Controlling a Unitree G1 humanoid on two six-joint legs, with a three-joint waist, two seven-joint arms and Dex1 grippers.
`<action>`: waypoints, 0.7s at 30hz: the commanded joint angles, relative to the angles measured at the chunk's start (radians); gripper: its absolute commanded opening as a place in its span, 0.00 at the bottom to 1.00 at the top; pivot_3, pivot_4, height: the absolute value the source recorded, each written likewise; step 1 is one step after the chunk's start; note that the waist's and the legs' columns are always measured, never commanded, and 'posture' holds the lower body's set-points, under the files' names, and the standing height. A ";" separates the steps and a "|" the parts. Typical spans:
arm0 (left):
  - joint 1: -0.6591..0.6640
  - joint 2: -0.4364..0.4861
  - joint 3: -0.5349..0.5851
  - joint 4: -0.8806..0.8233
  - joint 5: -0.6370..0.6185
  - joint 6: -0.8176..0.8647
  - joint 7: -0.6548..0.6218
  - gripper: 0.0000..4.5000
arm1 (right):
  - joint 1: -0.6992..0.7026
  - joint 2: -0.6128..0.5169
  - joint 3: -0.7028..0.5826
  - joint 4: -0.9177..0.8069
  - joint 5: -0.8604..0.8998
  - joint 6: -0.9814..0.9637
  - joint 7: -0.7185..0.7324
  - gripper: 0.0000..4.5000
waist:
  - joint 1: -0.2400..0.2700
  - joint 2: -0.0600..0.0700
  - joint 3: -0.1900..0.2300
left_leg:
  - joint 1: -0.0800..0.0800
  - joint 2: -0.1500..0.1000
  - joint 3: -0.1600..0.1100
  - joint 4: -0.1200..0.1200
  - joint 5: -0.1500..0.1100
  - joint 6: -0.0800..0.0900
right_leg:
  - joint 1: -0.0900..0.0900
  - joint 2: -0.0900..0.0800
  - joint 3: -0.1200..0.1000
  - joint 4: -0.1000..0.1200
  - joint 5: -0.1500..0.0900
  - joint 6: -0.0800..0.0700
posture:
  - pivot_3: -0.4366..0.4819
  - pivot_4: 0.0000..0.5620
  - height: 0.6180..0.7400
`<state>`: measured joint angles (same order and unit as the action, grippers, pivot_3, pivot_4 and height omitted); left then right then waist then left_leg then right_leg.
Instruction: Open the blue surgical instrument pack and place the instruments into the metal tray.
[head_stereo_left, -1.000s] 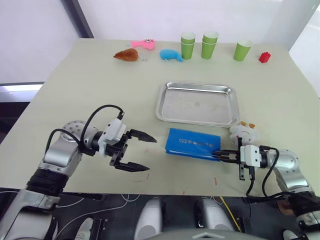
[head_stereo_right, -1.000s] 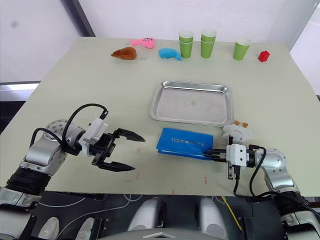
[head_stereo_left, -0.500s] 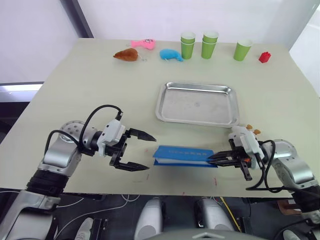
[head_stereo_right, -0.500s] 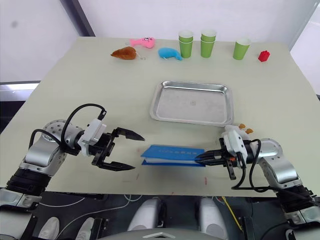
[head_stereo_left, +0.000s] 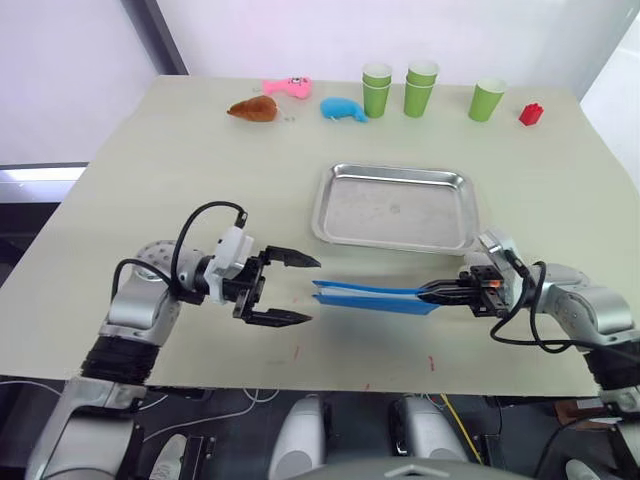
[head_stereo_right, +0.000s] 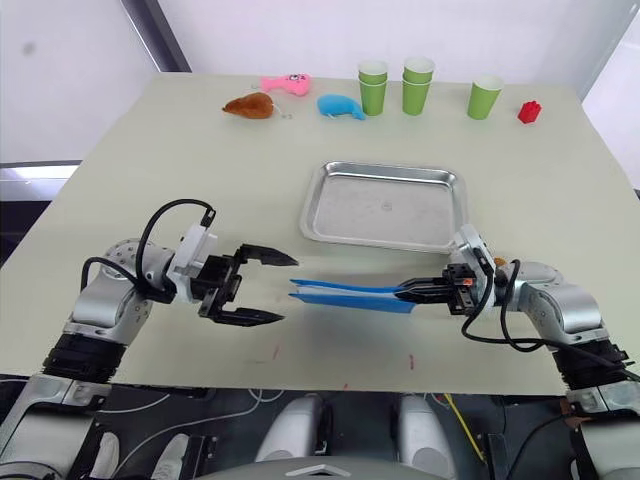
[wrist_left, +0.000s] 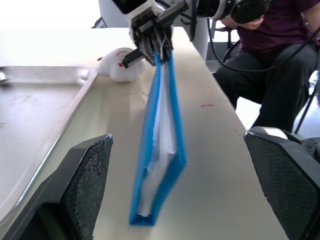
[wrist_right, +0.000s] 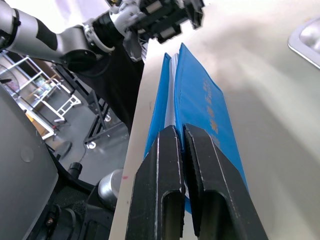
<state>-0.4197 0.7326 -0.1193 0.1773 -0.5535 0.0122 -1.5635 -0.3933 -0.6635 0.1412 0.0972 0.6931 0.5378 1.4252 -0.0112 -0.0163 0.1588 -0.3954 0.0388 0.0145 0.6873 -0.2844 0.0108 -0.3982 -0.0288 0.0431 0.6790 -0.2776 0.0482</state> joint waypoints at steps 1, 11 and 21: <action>-0.025 -0.040 0.004 0.057 0.041 -0.039 -0.012 1.00 | -0.023 0.007 -0.019 0.006 -0.017 -0.023 0.032 0.03 | 0.000 0.000 0.000 | 0.000 0.000 0.000 0.000 0.000 0.000 | 0.000 0.000 0.000 0.000 0.000 0.000 | 0.48 0.27 1.00; -0.035 -0.124 0.000 0.104 0.065 -0.017 -0.027 1.00 | -0.029 0.026 -0.033 0.018 -0.035 -0.016 0.039 0.03 | -0.001 0.000 0.000 | -0.002 0.000 -0.002 0.000 0.000 0.000 | -0.001 0.000 0.000 0.000 0.000 0.000 | 0.48 0.27 1.00; -0.035 -0.159 0.013 0.130 0.071 -0.013 -0.019 0.08 | -0.026 0.029 -0.048 0.022 -0.055 -0.024 0.023 0.00 | -0.001 0.000 0.000 | -0.002 0.000 -0.003 0.000 0.000 0.000 | -0.001 -0.001 0.000 0.000 0.000 0.000 | 0.48 0.27 1.00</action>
<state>-0.4536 0.5766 -0.1273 0.3232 -0.4747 -0.0037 -1.5643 -0.4127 -0.6326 0.1273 0.1345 0.6362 0.5198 1.4514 -0.0123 -0.0163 0.1587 -0.3969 0.0388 0.0111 0.6874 -0.2844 0.0108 -0.3996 -0.0293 0.0431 0.6792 -0.2775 0.0482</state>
